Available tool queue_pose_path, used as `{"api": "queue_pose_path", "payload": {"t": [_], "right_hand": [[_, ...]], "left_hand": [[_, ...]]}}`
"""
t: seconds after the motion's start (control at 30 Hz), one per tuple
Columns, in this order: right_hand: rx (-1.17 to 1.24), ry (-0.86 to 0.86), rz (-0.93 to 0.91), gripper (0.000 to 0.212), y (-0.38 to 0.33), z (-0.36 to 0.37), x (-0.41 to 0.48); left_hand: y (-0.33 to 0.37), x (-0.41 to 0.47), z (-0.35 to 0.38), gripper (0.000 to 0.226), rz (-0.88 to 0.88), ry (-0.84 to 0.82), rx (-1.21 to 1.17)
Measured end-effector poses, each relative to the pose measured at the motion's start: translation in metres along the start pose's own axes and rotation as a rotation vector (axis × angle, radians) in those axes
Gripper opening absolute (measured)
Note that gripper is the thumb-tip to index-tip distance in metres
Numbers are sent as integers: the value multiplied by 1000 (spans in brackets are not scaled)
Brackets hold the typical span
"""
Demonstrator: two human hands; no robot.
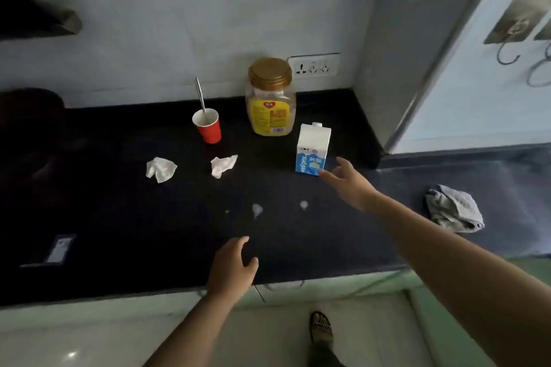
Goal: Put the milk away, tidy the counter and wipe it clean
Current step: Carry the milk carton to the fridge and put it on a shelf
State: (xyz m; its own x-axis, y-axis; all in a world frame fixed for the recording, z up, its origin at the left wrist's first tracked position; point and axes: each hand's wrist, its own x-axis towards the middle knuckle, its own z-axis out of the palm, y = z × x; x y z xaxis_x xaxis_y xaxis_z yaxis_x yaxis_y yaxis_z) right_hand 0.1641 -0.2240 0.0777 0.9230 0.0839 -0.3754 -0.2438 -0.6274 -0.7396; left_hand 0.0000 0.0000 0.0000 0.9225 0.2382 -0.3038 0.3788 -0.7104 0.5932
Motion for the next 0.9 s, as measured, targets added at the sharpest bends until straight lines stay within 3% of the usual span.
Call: {"api": "queue_pose_path", "payload": {"t": [0.13, 0.3, 0.53, 0.63, 0.9], "right_hand": [[8, 29, 21, 96, 4, -4, 49], [-39, 70, -147, 101, 10, -1, 88], [122, 149, -252, 92, 12, 10, 105], [102, 147, -266, 94, 11, 11, 101], [116, 121, -239, 77, 38, -5, 55]], "left_hand": [[4, 4, 31, 61, -56, 80, 160], [0, 1, 48, 65, -59, 162, 246], [0, -1, 51, 65, -64, 140, 289], [-1, 0, 52, 65, -77, 124, 293], [0, 1, 52, 68, -104, 110, 307]]}}
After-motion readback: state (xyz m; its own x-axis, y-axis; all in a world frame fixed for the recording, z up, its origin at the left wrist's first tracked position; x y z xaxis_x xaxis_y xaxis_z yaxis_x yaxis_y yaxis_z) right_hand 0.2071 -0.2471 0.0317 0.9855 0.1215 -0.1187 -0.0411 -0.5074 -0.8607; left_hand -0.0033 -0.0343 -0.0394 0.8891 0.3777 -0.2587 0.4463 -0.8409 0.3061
